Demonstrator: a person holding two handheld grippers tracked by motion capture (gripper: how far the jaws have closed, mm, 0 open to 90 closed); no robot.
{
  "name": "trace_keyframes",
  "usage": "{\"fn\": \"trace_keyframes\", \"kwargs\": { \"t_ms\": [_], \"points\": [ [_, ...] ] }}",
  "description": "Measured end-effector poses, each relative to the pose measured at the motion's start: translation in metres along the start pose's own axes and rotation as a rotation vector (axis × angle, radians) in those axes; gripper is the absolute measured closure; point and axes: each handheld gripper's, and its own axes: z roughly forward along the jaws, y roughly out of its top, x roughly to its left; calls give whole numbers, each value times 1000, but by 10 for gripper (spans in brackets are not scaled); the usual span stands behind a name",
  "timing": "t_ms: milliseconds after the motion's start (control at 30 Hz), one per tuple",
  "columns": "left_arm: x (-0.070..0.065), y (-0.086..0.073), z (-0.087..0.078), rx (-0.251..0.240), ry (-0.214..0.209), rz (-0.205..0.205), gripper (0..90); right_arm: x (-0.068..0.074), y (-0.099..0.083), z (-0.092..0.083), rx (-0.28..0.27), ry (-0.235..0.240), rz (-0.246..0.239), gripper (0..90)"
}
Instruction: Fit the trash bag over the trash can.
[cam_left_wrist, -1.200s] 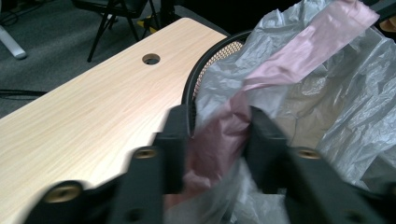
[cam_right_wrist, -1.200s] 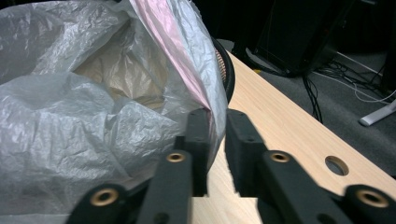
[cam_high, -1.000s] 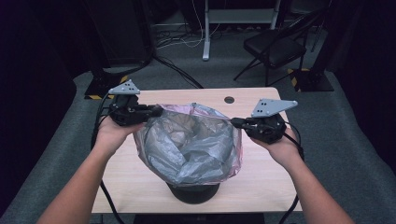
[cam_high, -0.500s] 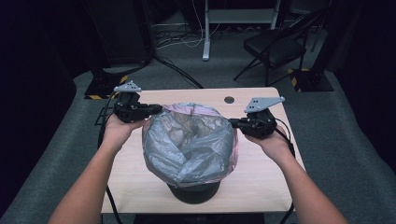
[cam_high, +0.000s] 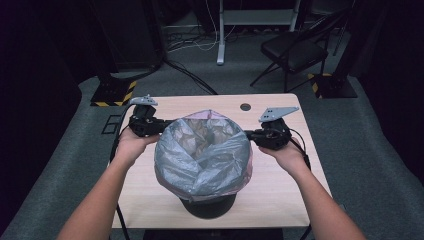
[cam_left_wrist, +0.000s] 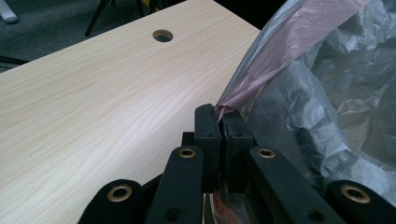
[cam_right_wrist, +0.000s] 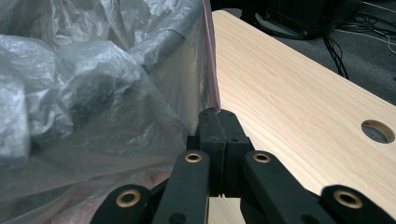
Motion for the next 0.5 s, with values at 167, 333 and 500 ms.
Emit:
{"fn": "trace_keyframes", "kwargs": {
  "t_ms": [167,333,500],
  "points": [
    [-1,0,2,-1,18,10,874,1,1,2,11,-14,-15,897],
    [-4,-2,10,113,131,63,885,2,1,6,51,-38,-37,897],
    [1,-20,9,95,78,25,884,3,-10,10,108,-63,-64,897]
  ]
}}
